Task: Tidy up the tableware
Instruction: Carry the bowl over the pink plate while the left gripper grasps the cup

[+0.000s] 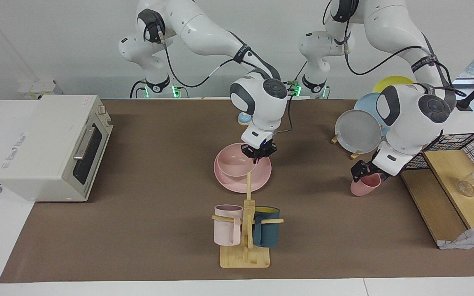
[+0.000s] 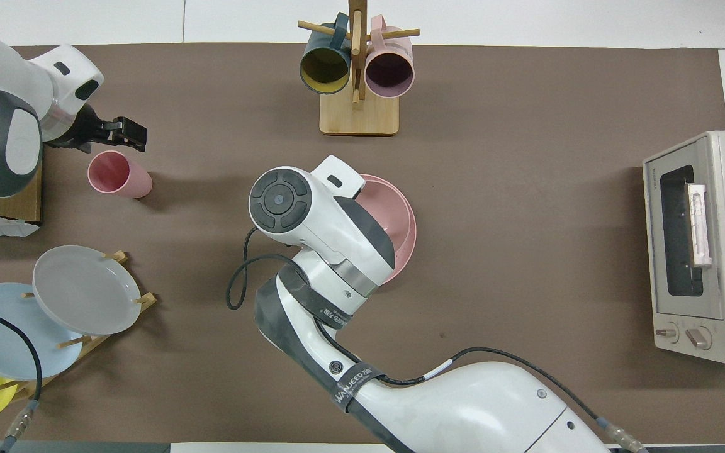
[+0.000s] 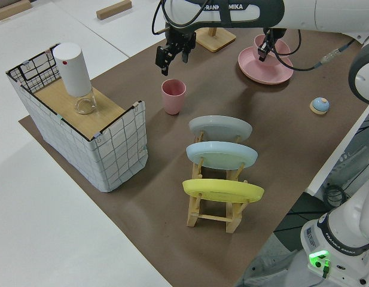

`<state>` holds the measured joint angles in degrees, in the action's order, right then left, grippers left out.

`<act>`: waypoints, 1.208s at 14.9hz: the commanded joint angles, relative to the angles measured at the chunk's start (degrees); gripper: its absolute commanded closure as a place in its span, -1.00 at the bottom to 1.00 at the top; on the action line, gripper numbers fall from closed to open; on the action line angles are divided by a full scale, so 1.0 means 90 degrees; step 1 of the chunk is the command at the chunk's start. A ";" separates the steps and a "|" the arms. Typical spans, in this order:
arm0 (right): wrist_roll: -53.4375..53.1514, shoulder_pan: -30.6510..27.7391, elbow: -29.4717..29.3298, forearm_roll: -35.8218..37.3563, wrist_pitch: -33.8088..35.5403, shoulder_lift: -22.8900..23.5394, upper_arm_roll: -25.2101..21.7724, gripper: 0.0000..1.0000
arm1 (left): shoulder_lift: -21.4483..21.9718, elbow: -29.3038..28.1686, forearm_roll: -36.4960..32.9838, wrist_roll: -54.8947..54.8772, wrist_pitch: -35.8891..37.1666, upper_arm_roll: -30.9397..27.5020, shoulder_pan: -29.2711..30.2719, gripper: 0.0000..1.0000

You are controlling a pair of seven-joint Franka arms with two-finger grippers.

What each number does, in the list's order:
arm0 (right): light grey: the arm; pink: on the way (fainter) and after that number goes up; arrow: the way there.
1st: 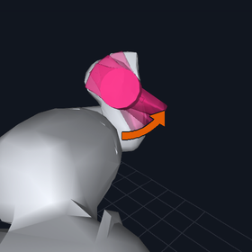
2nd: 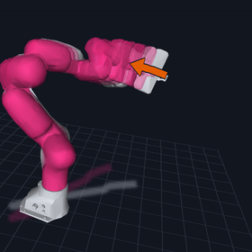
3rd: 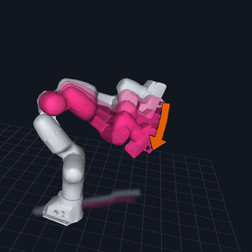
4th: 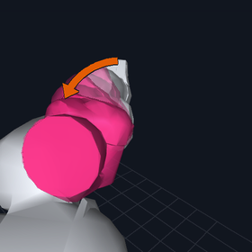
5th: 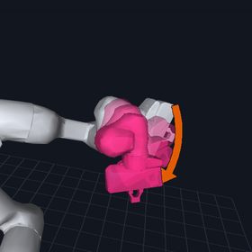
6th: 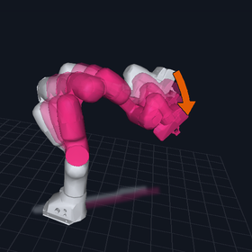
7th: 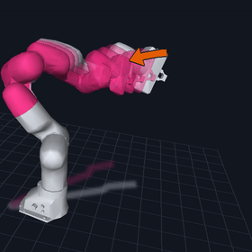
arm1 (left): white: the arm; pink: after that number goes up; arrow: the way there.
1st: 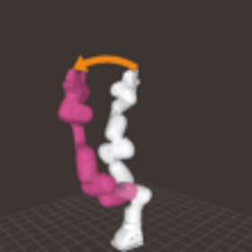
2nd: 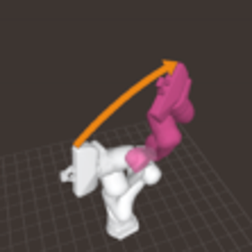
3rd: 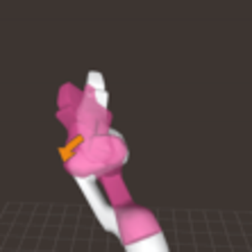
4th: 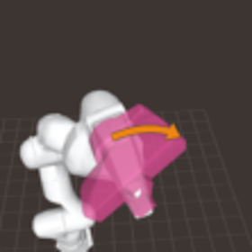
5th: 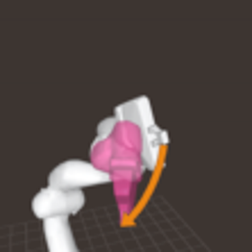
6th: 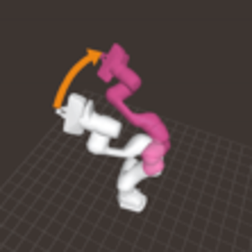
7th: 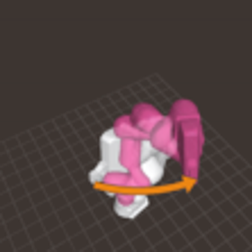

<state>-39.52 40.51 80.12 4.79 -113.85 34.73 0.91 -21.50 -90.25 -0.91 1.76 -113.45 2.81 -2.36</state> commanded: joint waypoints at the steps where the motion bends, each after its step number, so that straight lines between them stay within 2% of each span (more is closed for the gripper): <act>1: -0.0257 0.0000 0.0307 -0.0268 -0.0357 -0.0099 0.0026 1.00 | -0.0120 0.0068 -0.0104 -0.0050 -0.0050 0.0010 -0.0011 -1.00; 7: -0.0257 0.0000 0.0356 -0.0404 -0.0396 -0.0109 0.0026 1.00 | 0.0055 -0.0479 -0.0074 0.0087 -0.0050 0.0010 -0.0001 -1.00; 8: -0.0257 -0.0009 0.0365 -0.0492 -0.0445 -0.0109 0.0026 0.85 | 0.0104 -0.0596 -0.0074 0.0213 -0.0099 0.0010 -0.0001 -1.00; 9: -0.0257 -0.0009 0.0375 -0.0502 -0.0494 -0.0109 0.0026 0.30 | 0.0133 -0.0713 -0.0074 0.0311 -0.0186 0.0010 -0.0001 -1.00; 10: -0.0228 -0.0038 0.0365 -0.0493 -0.0484 -0.0109 0.0026 -0.04 | 0.0182 -0.0840 -0.0074 0.0370 -0.0293 0.0010 -0.0001 -0.96; 11: -0.0228 -0.0087 0.0298 -0.0454 -0.0368 -0.0128 0.0026 -0.18 | 0.0240 -0.1015 -0.0065 0.0380 -0.0449 0.0010 -0.0001 -0.85; 12: -0.0218 -0.0107 0.0210 -0.0405 -0.0164 -0.0148 0.0016 -0.35 | 0.0289 -0.1172 -0.0074 0.0380 -0.0644 0.0010 0.0009 -0.65; 13: -0.0209 -0.0107 -0.0023 -0.0385 0.0099 -0.0119 0.0016 -0.74 | 0.0328 -0.1328 -0.0074 0.0380 -0.0810 0.0010 0.0009 -0.34; 14: -0.0151 -0.0155 -0.0180 -0.0385 0.0266 -0.0158 -0.0032 -1.00 | 0.0338 -0.1358 -0.0074 0.0380 -0.0860 0.0010 0.0009 0.23; 15: -0.0140 -0.0301 -0.0346 -0.0385 0.0393 -0.0284 -0.0042 -1.00 | 0.0329 -0.1330 -0.0074 0.0371 -0.0822 0.0010 0.0009 0.99; 18: 0.1016 -0.1148 -0.0164 -0.0336 0.1066 -0.1189 -0.0043 -1.00 | 0.0290 -0.1145 -0.0084 0.0283 -0.0744 0.0010 0.0009 1.00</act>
<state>-37.60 36.08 76.46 1.70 -108.29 30.64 -0.27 -20.74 -99.42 -0.91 4.31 -119.58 2.91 -2.41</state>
